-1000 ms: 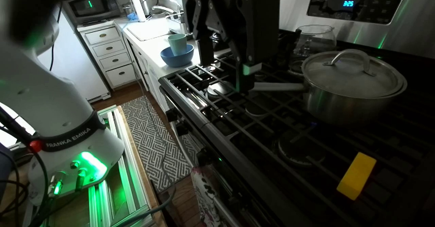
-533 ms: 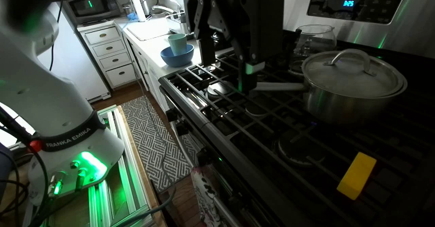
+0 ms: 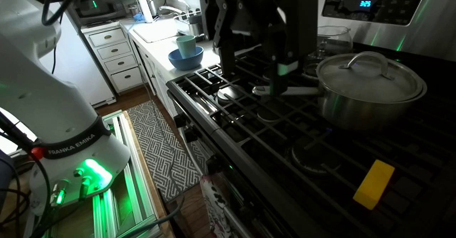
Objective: Pick up the yellow rectangular block and put it on the lid of the silver pot
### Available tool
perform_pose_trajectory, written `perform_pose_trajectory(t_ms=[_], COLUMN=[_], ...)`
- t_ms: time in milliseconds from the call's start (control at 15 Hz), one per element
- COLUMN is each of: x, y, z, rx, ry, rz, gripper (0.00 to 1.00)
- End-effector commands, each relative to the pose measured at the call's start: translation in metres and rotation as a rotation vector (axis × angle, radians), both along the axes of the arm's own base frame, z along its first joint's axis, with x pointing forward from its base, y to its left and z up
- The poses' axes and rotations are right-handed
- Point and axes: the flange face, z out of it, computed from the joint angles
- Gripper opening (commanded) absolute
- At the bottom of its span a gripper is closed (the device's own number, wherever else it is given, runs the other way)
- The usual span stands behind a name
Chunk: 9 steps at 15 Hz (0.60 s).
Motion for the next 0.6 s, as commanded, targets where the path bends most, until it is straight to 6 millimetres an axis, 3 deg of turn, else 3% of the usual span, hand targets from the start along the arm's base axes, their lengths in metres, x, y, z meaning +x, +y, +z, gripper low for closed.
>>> perform_pose_trajectory(t_ms=[0,133,400,467,533], x=[0.027,0.036,0.056,0.041,0.046], y=[-0.004,-0.006,-0.036,-0.017,-0.023], z=[-0.027,-0.045,-0.070,-0.061,-0.067], rx=[-0.061,-0.071,-0.105,-0.087,-0.090], ry=[0.119,0.196,0.348,0.273,0.295], rz=[0.145,0.208,0.271,0.237,0.244], gripper=[1.00,1.00,1.00,1.00,1.00])
